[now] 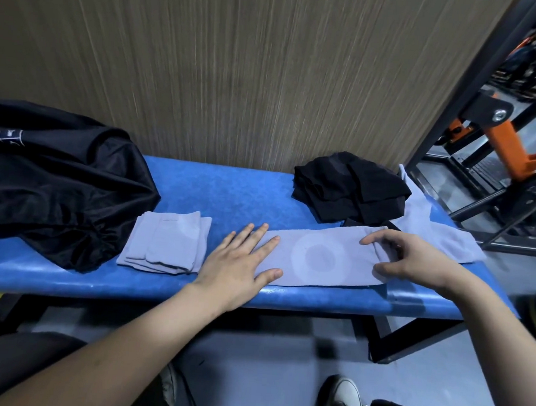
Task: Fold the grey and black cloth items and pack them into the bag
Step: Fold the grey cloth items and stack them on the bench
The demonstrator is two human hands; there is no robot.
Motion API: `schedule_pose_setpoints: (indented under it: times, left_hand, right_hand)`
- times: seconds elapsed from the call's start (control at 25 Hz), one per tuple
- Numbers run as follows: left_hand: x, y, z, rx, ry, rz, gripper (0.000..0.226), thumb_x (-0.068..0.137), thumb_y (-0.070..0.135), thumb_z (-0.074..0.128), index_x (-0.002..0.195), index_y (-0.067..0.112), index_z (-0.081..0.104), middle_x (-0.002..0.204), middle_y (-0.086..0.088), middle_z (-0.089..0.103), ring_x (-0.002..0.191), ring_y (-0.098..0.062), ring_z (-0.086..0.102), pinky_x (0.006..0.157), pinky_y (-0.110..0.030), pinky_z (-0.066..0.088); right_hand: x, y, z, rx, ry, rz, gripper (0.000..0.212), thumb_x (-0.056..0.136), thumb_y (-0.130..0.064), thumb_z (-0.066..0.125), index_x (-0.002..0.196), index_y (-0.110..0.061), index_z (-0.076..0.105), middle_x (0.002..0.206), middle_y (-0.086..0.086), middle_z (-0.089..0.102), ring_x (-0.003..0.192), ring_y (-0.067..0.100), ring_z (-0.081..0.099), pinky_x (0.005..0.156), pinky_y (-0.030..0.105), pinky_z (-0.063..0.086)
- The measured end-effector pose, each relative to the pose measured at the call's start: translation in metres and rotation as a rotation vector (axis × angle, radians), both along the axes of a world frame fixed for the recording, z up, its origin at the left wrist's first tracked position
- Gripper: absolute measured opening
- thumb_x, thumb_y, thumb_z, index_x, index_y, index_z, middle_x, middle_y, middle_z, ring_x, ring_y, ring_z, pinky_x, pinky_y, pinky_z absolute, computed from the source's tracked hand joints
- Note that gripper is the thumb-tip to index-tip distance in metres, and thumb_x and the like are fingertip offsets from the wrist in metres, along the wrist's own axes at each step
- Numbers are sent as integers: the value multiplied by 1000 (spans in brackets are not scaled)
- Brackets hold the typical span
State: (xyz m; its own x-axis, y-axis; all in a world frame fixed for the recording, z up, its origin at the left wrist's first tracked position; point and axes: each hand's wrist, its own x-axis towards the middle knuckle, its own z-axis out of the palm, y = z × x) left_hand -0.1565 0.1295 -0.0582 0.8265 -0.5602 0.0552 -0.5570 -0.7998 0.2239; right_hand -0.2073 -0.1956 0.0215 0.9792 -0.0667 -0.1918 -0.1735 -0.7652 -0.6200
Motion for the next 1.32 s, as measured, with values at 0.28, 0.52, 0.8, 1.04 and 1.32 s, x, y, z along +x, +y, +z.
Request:
schedule_pose_setpoints:
  times: [0.28,0.52,0.8,1.04,1.32]
  left_hand:
    - [-14,14,13,-103,-54,42,52,97,51,47,144,28,41,143,8,33,129,-15,37,105,-29,36]
    - [-11,15,15,-114,-44,32,52,96,53,48,141,28,45,129,11,42,120,-14,40,102,-29,37]
    - [-12,18,16,-103,-49,16,53,96,53,48,143,29,43,132,13,42,123,-14,38,102,-29,36]
    - [-10,19,15,-110,-51,15,53,95,53,48,142,29,44,131,13,43,122,-14,39,101,-32,37]
    - [-8,20,13,-112,-54,18,41,96,49,49,129,26,50,125,10,48,117,-16,42,96,-32,39]
  right_hand:
    - [6,14,6,151,-122,-7,28,92,-4,60,96,-30,73,72,11,38,57,16,39,50,31,36]
    - [21,53,1,139,-140,75,30,86,-8,58,97,-32,70,112,29,55,77,22,49,56,47,51]
    - [39,107,-18,-17,-87,274,33,87,-16,68,118,-25,64,121,-5,60,114,10,55,102,27,41]
    - [51,139,-28,-104,-39,363,39,87,-39,69,125,-31,61,108,-7,54,104,6,52,98,26,41]
    - [49,148,-26,-6,-49,383,73,77,-44,81,140,-38,43,116,-3,57,99,0,53,89,13,40]
